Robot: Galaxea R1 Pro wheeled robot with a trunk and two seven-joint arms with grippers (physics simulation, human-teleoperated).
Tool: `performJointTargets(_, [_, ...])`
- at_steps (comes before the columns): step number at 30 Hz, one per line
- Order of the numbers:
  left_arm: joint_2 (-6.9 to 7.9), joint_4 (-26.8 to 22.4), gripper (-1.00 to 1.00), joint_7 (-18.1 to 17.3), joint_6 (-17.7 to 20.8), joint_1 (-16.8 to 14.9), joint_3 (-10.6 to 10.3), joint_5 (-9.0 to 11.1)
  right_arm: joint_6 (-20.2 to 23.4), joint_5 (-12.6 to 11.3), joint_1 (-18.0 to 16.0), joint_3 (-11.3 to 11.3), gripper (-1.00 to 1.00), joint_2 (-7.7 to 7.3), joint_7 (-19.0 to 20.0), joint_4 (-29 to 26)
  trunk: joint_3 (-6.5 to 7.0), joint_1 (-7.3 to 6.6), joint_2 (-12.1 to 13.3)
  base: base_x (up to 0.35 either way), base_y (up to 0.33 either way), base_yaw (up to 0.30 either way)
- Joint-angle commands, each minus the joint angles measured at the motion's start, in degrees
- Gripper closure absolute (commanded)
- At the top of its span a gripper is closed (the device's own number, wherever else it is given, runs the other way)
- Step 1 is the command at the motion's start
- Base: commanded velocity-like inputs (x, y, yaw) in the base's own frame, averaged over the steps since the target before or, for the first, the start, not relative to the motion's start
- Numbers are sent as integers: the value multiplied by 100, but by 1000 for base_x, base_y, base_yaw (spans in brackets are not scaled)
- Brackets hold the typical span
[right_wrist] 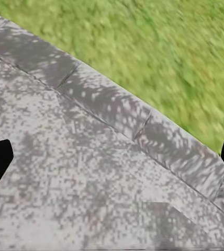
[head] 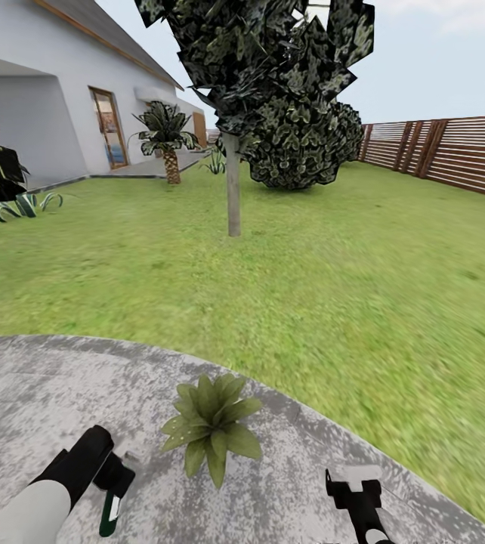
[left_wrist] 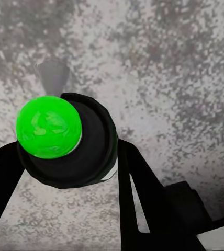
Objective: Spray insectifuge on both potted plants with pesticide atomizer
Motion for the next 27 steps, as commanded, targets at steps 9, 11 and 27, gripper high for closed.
performJointTargets(9, [231,93,100,-657,-11,-25,11,-184,-7,60,-6,-30,-100,3,-42,19,-5,-1,-2,0,0,-92])
performJointTargets(11, [240,83,100,-765,-10,-20,-25,-349,-6,60,-6,-30,-100,3,-41,19,-5,-1,-2,0,0,0])
performJointTargets(27, [244,53,100,-925,27,-62,-38,-597,-15,60,28,-30,-100,3,-43,17,-5,-1,-2,0,0,0])
